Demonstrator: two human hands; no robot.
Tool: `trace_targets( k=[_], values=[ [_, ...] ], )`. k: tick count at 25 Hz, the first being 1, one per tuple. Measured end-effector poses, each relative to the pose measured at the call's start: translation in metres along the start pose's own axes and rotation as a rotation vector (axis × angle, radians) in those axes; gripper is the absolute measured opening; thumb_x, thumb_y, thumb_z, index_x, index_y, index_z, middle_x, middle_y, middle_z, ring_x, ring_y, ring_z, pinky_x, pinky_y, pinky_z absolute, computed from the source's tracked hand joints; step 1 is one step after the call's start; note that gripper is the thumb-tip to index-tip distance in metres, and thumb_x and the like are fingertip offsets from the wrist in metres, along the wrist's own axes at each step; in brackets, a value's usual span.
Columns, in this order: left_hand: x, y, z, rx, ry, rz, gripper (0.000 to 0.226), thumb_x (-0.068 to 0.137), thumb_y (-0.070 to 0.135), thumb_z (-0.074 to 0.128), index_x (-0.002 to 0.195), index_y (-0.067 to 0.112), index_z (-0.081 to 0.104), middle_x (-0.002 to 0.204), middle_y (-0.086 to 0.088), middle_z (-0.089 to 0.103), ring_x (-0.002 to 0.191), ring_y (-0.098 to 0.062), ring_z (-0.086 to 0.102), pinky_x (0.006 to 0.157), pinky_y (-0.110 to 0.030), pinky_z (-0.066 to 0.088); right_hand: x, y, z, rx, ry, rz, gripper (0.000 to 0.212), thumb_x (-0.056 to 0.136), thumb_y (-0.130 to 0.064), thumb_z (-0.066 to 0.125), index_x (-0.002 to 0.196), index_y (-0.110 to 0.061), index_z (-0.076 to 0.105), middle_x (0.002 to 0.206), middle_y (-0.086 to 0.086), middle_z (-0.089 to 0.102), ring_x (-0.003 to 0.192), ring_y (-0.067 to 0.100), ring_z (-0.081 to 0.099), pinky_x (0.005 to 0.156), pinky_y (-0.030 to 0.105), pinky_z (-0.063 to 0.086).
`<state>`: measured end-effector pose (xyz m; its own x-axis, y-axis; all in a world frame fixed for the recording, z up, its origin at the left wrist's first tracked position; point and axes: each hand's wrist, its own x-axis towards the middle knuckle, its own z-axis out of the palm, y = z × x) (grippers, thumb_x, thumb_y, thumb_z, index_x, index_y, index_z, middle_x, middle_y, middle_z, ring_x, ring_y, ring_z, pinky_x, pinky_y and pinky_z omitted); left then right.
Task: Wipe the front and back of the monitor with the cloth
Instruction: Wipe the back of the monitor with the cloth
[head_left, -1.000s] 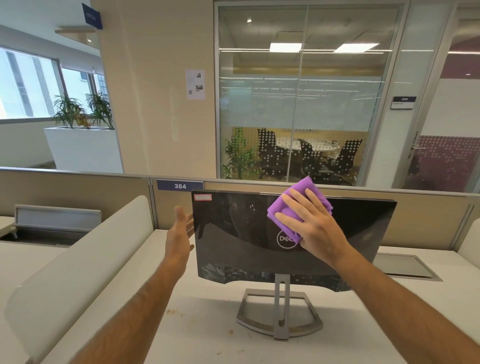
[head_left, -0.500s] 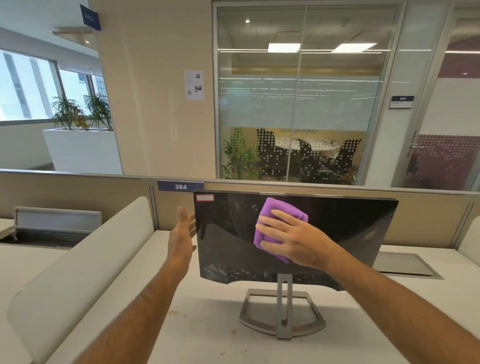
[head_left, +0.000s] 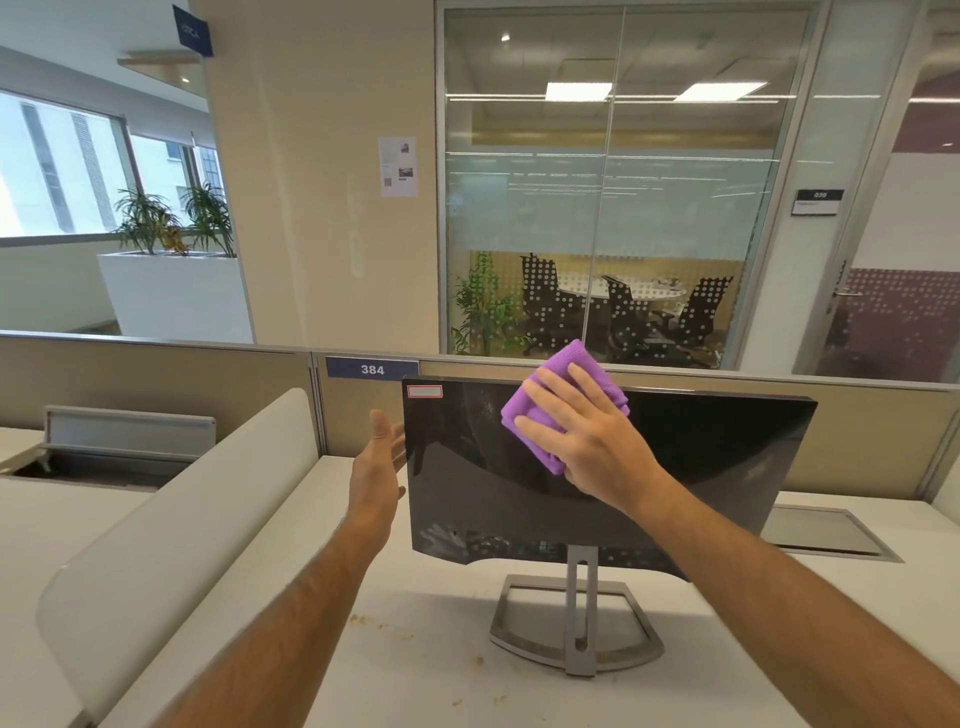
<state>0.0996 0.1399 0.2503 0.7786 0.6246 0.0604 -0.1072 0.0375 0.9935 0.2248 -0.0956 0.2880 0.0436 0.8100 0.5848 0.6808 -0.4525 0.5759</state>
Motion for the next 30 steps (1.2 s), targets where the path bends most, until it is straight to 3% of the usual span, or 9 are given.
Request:
trace_targets(
  k=[4, 8, 12, 13, 16, 21, 25, 28, 30],
  values=[
    [-0.001, 0.001, 0.000, 0.001, 0.005, -0.001, 0.078, 0.077, 0.076, 0.023, 0.134, 0.032, 0.052, 0.148, -0.001, 0.048, 0.137, -0.031, 0.043, 0.111, -0.060, 0.028, 0.004, -0.016, 0.004, -0.041, -0.100, -0.365, 0.053, 0.081, -0.015, 0.077, 0.130, -0.020, 0.056, 0.148, 0.014, 0.048, 0.139, 0.037, 0.039, 0.117, 0.055, 0.026],
    [-0.001, 0.002, -0.002, -0.004, -0.006, 0.002, 0.079, 0.077, 0.077, 0.022, 0.134, 0.032, 0.053, 0.147, -0.001, 0.050, 0.136, -0.030, 0.044, 0.110, -0.060, 0.028, 0.024, -0.016, -0.002, -0.016, -0.028, -0.038, 0.053, 0.084, -0.014, 0.073, 0.134, -0.018, 0.056, 0.148, 0.016, 0.047, 0.140, 0.038, 0.039, 0.115, 0.057, 0.028],
    [-0.001, 0.003, -0.002, -0.005, -0.008, 0.001, 0.079, 0.077, 0.078, 0.022, 0.133, 0.032, 0.054, 0.145, 0.000, 0.052, 0.135, -0.030, 0.045, 0.110, -0.059, 0.030, 0.026, -0.036, 0.004, -0.099, -0.152, -0.433, 0.053, 0.079, -0.018, 0.080, 0.128, -0.019, 0.059, 0.145, 0.014, 0.050, 0.137, 0.038, 0.042, 0.116, 0.055, 0.019],
    [-0.001, 0.004, -0.003, -0.008, -0.008, 0.001, 0.076, 0.077, 0.077, 0.022, 0.130, 0.034, 0.055, 0.145, 0.000, 0.052, 0.135, -0.029, 0.046, 0.110, -0.059, 0.030, 0.031, -0.035, 0.002, -0.106, -0.145, -0.422, 0.053, 0.078, -0.019, 0.080, 0.127, -0.019, 0.060, 0.145, 0.014, 0.050, 0.137, 0.038, 0.042, 0.116, 0.055, 0.019],
    [-0.001, 0.005, -0.004, -0.018, -0.021, 0.004, 0.068, 0.080, 0.077, 0.021, 0.122, 0.037, 0.056, 0.142, 0.000, 0.055, 0.132, -0.028, 0.048, 0.109, -0.058, 0.030, 0.047, -0.029, -0.003, -0.048, -0.080, -0.157, 0.051, 0.084, -0.016, 0.074, 0.132, -0.019, 0.057, 0.148, 0.014, 0.047, 0.140, 0.038, 0.038, 0.117, 0.057, 0.025],
    [0.003, 0.002, -0.008, -0.007, -0.037, -0.005, 0.082, 0.075, 0.079, 0.021, 0.129, 0.030, 0.058, 0.139, -0.001, 0.057, 0.131, -0.028, 0.050, 0.109, -0.058, 0.032, 0.047, -0.050, 0.005, -0.113, -0.136, -0.449, 0.051, 0.075, -0.021, 0.082, 0.122, -0.021, 0.063, 0.142, 0.012, 0.054, 0.134, 0.037, 0.046, 0.115, 0.053, 0.015],
    [0.004, 0.004, -0.010, -0.024, -0.048, -0.014, 0.070, 0.079, 0.078, 0.020, 0.120, 0.037, 0.059, 0.140, 0.000, 0.057, 0.130, -0.027, 0.050, 0.110, -0.058, 0.032, 0.066, -0.045, 0.000, -0.056, -0.064, -0.169, 0.051, 0.083, -0.017, 0.074, 0.131, -0.018, 0.056, 0.147, 0.015, 0.048, 0.139, 0.039, 0.039, 0.118, 0.057, 0.022],
    [0.007, 0.001, -0.013, -0.033, -0.058, -0.019, 0.077, 0.078, 0.078, 0.019, 0.127, 0.033, 0.059, 0.139, 0.000, 0.057, 0.130, -0.027, 0.051, 0.109, -0.057, 0.033, 0.066, -0.061, 0.008, -0.128, -0.160, -0.442, 0.049, 0.078, -0.022, 0.080, 0.124, -0.021, 0.062, 0.143, 0.012, 0.053, 0.136, 0.038, 0.044, 0.117, 0.056, 0.015],
    [0.008, 0.000, -0.015, -0.032, -0.073, -0.022, 0.082, 0.076, 0.080, 0.019, 0.129, 0.031, 0.059, 0.139, 0.000, 0.058, 0.129, -0.026, 0.052, 0.108, -0.056, 0.034, 0.073, -0.063, 0.003, -0.145, -0.162, -0.478, 0.050, 0.076, -0.022, 0.082, 0.122, -0.021, 0.063, 0.142, 0.012, 0.054, 0.134, 0.037, 0.046, 0.115, 0.054, 0.013]
  ],
)
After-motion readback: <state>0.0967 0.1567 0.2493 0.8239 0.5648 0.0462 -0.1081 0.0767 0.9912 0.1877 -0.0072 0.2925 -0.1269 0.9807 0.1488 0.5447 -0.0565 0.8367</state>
